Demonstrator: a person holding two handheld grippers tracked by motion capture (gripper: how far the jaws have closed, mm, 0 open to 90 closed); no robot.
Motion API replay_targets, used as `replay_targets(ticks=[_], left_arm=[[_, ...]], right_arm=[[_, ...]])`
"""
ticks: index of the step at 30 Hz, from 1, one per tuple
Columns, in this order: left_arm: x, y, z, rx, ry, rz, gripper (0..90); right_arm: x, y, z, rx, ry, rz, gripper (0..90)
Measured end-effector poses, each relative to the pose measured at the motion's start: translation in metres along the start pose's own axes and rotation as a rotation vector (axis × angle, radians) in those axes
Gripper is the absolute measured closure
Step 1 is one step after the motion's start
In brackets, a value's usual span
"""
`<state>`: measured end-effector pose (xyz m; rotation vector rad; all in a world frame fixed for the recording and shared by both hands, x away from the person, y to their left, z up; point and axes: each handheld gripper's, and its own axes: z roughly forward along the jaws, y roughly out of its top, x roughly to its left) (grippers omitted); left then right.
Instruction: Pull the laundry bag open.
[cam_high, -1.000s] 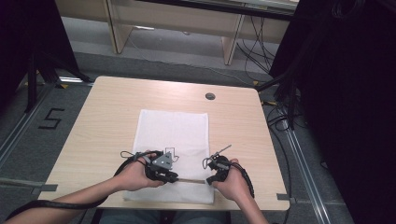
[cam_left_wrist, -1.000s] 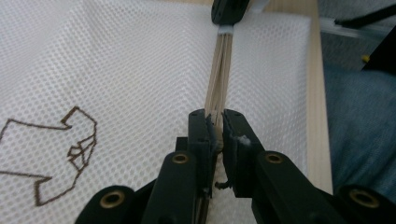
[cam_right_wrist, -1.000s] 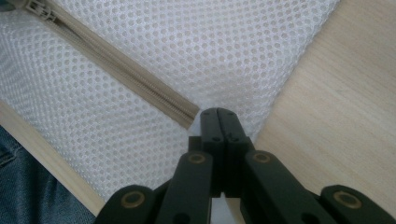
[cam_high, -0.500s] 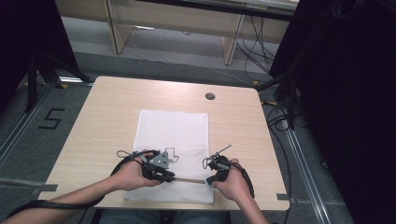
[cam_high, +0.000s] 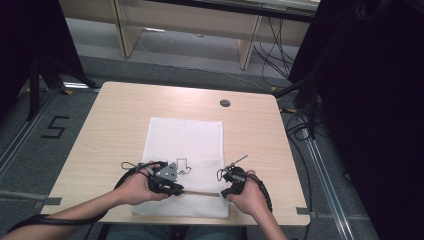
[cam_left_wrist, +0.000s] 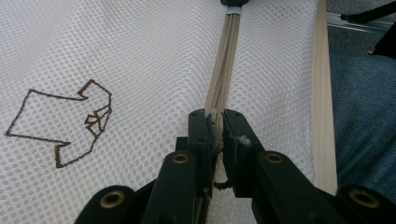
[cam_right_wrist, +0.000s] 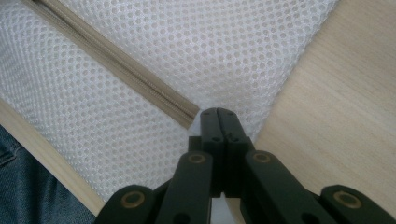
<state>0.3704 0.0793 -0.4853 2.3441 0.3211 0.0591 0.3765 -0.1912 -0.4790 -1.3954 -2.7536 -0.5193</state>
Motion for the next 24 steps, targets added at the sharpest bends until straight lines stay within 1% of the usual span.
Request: replay_targets(ticks=[5, 6, 9, 11, 12, 13, 14, 15, 16, 18, 19, 20, 22, 23, 24], left_arm=[[0.0002, -0.0004, -0.0001, 0.001, -0.003, 0.001, 81.8], [0.0004, -0.0007, -0.0005, 0.009, 0.0, 0.01, 81.8], [0.0025, -0.0034, -0.0037, 0.026, 0.007, 0.013, 81.8], [0.004, -0.0057, -0.0058, 0.01, -0.002, -0.012, 81.8], [0.0036, -0.0064, -0.0063, 0.001, -0.002, -0.018, 81.8], [0.0037, -0.0062, -0.0064, 0.0, -0.002, -0.004, 81.8], [0.0022, -0.0061, -0.006, 0.005, 0.003, -0.007, 81.8], [0.0017, -0.0059, -0.0055, 0.007, 0.004, 0.004, 81.8], [0.001, -0.0059, -0.0055, 0.011, 0.008, 0.005, 81.7], [0.0021, -0.006, -0.0056, 0.008, 0.002, 0.006, 81.8], [0.0023, -0.0055, -0.0066, 0.007, 0.004, 0.013, 81.8], [0.0016, -0.0057, -0.0068, 0.008, 0.002, -0.001, 81.8], [0.0023, -0.0059, -0.008, 0.02, 0.007, 0.018, 81.8], [0.002, -0.0065, -0.0078, 0.009, 0.003, 0.002, 81.8], [0.0018, -0.0068, -0.0077, 0.001, -0.001, -0.005, 81.8]], right_arm=[[-0.0001, -0.0001, 0.0, -0.001, 0.001, 0.001, 90.0], [-0.0004, -0.0001, 0.0001, -0.002, 0.002, -0.001, 90.0], [-0.0006, -0.0002, 0.0002, -0.004, 0.003, -0.003, 90.0], [-0.0013, -0.0001, 0.0005, -0.008, 0.006, -0.009, 90.0], [-0.0013, 0.0, 0.0007, -0.008, 0.006, -0.011, 90.0], [-0.0012, 0.0001, 0.0007, -0.007, 0.006, -0.009, 90.0], [-0.0004, 0.0001, 0.0, 0.0, 0.003, 0.002, 90.0], [-0.0007, 0.0, 0.0002, -0.002, 0.005, -0.002, 90.0], [-0.0006, 0.0, 0.0002, -0.002, 0.004, -0.001, 90.0], [-0.0006, -0.0001, 0.0002, -0.003, 0.004, -0.002, 90.0], [-0.0008, -0.0002, 0.0002, -0.004, 0.005, -0.002, 90.0], [-0.0008, -0.0002, 0.0002, -0.004, 0.005, -0.003, 90.0], [-0.0012, -0.0002, 0.0004, -0.007, 0.006, -0.007, 90.0], [-0.0014, -0.0002, 0.0008, -0.008, 0.006, -0.009, 90.0], [-0.0015, -0.0001, 0.0008, -0.008, 0.006, -0.009, 90.0]])
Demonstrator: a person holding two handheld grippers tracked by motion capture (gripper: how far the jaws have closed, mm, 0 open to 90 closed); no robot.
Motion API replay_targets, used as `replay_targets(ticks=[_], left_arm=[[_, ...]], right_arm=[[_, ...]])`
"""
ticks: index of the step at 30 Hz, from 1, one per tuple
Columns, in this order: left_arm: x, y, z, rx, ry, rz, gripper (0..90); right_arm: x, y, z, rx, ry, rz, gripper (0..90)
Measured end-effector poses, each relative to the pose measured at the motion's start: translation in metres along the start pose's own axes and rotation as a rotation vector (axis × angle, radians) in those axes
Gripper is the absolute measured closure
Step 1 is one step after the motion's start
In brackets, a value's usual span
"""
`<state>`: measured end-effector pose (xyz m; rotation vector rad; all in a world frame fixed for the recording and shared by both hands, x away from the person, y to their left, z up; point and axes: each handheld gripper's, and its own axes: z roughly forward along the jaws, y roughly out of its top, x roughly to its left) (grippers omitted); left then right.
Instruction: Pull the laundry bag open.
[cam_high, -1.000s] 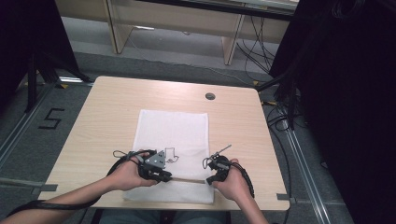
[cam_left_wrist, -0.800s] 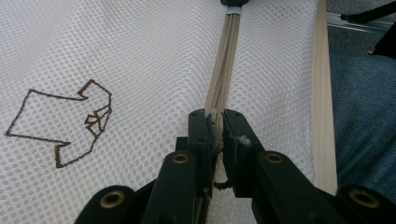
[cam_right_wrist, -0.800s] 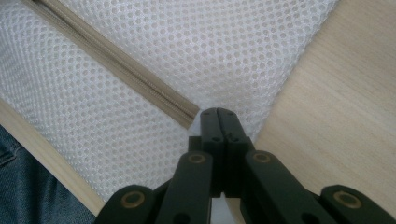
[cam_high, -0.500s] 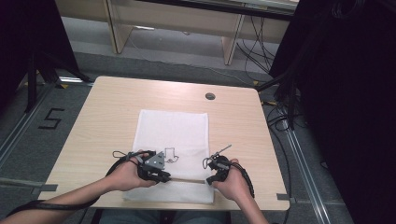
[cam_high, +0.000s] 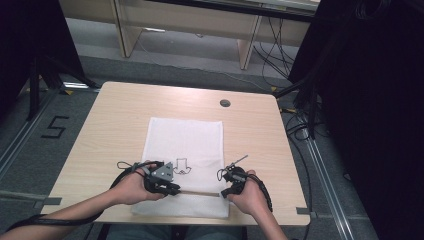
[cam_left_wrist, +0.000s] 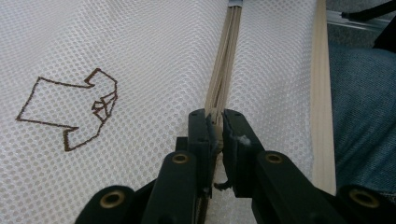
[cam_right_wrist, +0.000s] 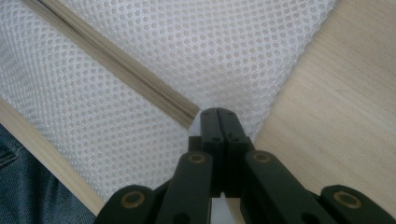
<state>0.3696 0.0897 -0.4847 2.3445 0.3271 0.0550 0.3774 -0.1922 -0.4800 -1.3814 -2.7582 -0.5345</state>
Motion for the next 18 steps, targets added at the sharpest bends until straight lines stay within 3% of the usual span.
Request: replay_targets(ticks=[4, 8, 9, 10, 17, 18], left_arm=[[0.0009, -0.0017, -0.001, 0.008, 0.004, 0.012, 81.8], [0.0024, -0.0039, -0.003, -0.006, -0.008, -0.001, 81.8], [0.0014, -0.0041, -0.0034, 0.003, 0.005, -0.006, 81.8], [0.0025, -0.004, -0.0044, 0.016, 0.009, 0.016, 81.8], [0.0015, -0.0049, -0.004, -0.004, -0.004, -0.003, 81.8], [0.0016, -0.0049, -0.0044, 0.004, 0.006, 0.011, 81.8]], right_arm=[[-0.0005, -0.0003, 0.0006, -0.003, -0.002, -0.005, 90.0], [0.0004, -0.0002, -0.0003, 0.003, -0.001, 0.004, 90.0], [0.0008, 0.0, -0.0007, 0.006, 0.001, 0.01, 90.0], [0.0008, 0.0, -0.0007, 0.007, 0.001, 0.011, 90.0], [-0.0007, -0.0005, 0.0006, -0.005, -0.002, -0.005, 90.0], [-0.0002, -0.0005, 0.0004, 0.001, -0.001, 0.004, 90.0]])
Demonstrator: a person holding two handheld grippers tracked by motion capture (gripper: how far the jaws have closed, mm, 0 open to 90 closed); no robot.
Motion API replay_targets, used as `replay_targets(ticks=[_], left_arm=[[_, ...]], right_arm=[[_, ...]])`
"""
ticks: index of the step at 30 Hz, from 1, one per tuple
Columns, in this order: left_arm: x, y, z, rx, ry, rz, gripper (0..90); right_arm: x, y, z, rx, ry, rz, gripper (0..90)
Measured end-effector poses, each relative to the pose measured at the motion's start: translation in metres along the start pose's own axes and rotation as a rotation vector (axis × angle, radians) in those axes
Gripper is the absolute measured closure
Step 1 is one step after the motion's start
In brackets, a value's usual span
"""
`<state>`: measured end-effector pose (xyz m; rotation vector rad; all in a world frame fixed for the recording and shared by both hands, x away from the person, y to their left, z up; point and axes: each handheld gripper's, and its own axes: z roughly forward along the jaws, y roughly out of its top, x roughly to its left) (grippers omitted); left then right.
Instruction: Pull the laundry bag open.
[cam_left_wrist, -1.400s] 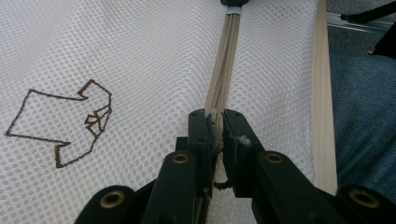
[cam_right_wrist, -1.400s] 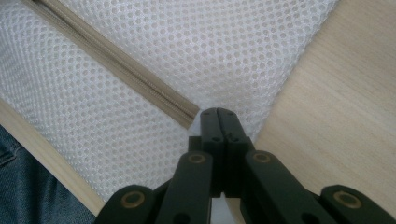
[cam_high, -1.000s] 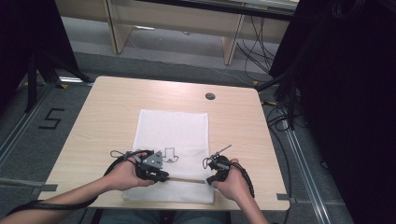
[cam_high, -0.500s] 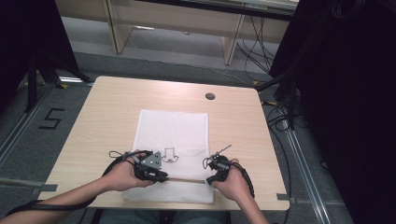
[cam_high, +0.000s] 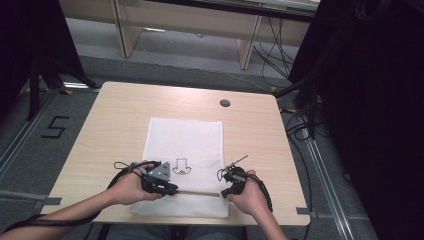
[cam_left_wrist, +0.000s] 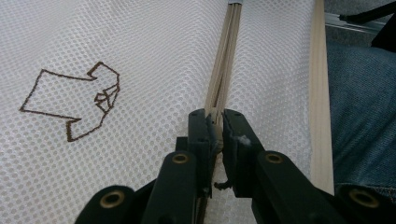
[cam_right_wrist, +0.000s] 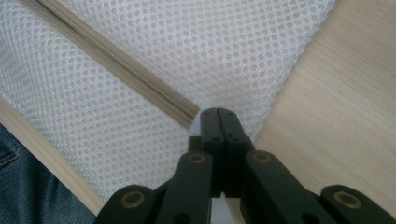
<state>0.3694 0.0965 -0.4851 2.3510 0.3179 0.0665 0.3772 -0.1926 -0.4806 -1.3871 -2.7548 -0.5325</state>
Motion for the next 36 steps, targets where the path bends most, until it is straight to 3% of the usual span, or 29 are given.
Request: replay_targets(ticks=[3, 8, 9, 11, 16, 24, 32, 34, 36], left_arm=[[0.0, -0.001, -0.001, -0.008, -0.008, -0.014, 81.8], [0.001, -0.002, -0.003, 0.0, 0.002, -0.006, 81.8], [0.001, -0.003, -0.003, -0.002, -0.003, -0.02, 81.8], [0.003, -0.005, -0.006, 0.018, 0.014, 0.0, 81.8], [0.005, -0.01, -0.01, -0.001, 0.011, -0.032, 81.8], [0.004, -0.01, -0.01, -0.002, 0.013, -0.012, 81.8], [0.004, -0.012, -0.014, -0.011, 0.003, -0.036, 81.8], [0.006, -0.012, -0.016, 0.006, 0.009, -0.016, 81.8], [0.005, -0.013, -0.014, -0.008, 0.004, -0.036, 81.8]], right_arm=[[0.0, 0.0, 0.0, 0.0, -0.001, -0.004, 90.0], [0.001, 0.0, -0.001, 0.001, 0.0, -0.003, 90.0], [0.001, 0.0, -0.001, 0.005, -0.001, 0.003, 90.0], [0.0, 0.0, 0.0, -0.001, -0.007, -0.009, 90.0], [0.001, 0.001, -0.001, 0.006, 0.003, 0.003, 90.0], [0.0, 0.0, 0.0, 0.0, -0.003, -0.007, 90.0], [0.0, 0.001, -0.001, 0.0, 0.002, -0.004, 90.0], [0.0, 0.001, -0.001, -0.002, 0.006, -0.009, 90.0], [0.0, 0.0, -0.001, -0.001, 0.003, -0.005, 90.0]])
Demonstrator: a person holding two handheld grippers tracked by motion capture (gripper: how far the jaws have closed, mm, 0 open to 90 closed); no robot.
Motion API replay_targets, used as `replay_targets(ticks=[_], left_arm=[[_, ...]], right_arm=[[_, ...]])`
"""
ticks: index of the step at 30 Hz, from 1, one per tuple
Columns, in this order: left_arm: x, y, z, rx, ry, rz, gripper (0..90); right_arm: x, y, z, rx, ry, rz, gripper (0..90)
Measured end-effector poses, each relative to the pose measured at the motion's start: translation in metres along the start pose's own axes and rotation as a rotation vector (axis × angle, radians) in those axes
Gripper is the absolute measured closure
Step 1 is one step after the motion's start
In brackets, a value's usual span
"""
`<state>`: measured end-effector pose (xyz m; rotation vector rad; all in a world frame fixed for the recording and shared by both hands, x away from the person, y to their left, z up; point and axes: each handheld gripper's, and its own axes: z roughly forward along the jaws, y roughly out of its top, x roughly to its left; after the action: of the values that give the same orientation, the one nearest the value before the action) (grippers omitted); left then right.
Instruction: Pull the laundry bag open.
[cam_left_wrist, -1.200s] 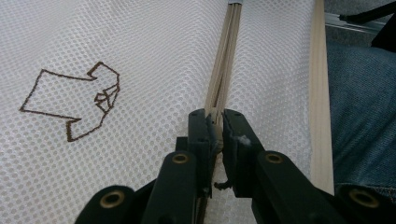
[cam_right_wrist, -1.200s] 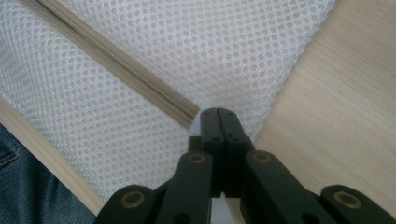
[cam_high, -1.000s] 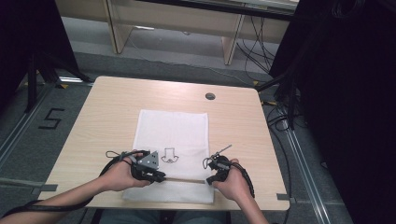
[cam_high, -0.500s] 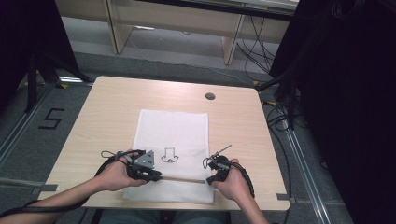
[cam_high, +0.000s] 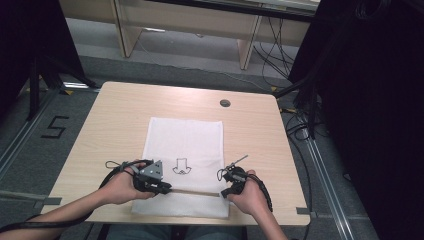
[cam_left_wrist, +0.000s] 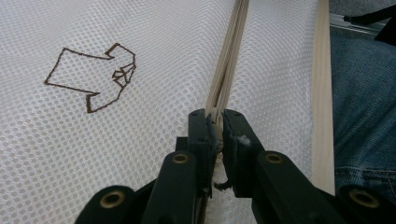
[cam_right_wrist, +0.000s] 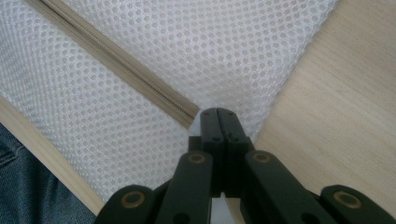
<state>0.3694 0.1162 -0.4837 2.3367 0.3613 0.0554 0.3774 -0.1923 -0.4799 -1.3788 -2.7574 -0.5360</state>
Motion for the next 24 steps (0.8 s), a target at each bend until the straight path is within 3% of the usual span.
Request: replay_targets(ticks=[2, 3, 7, 9, 16, 19, 24], left_arm=[[0.0009, -0.0002, 0.0, 0.003, -0.001, 0.02, 81.8], [-0.0003, -0.0009, 0.0003, -0.001, 0.001, 0.0, 81.8], [0.0005, -0.0014, -0.0006, -0.001, 0.003, 0.007, 81.8], [0.0008, -0.0022, -0.0007, -0.015, -0.008, -0.016, 81.8], [0.0013, -0.0031, -0.0017, 0.002, 0.005, 0.005, 81.7], [0.002, -0.0057, -0.0029, -0.012, -0.003, -0.018, 81.8], [0.0026, -0.0065, -0.0036, 0.013, 0.012, 0.01, 81.7]], right_arm=[[-0.0004, -0.0005, 0.0006, 0.0, -0.004, 0.0, 90.0], [-0.0003, -0.0005, 0.0005, 0.001, -0.005, 0.0, 90.0], [0.0001, -0.0002, 0.0001, 0.003, -0.002, 0.005, 90.0], [-0.0006, -0.0004, 0.0006, -0.003, -0.003, -0.007, 90.0], [0.0004, 0.0, -0.0003, 0.002, -0.002, 0.001, 90.0], [0.0003, 0.0001, -0.0002, 0.002, -0.001, 0.0, 90.0], [0.0013, 0.0002, -0.0007, 0.009, -0.004, 0.01, 90.0]])
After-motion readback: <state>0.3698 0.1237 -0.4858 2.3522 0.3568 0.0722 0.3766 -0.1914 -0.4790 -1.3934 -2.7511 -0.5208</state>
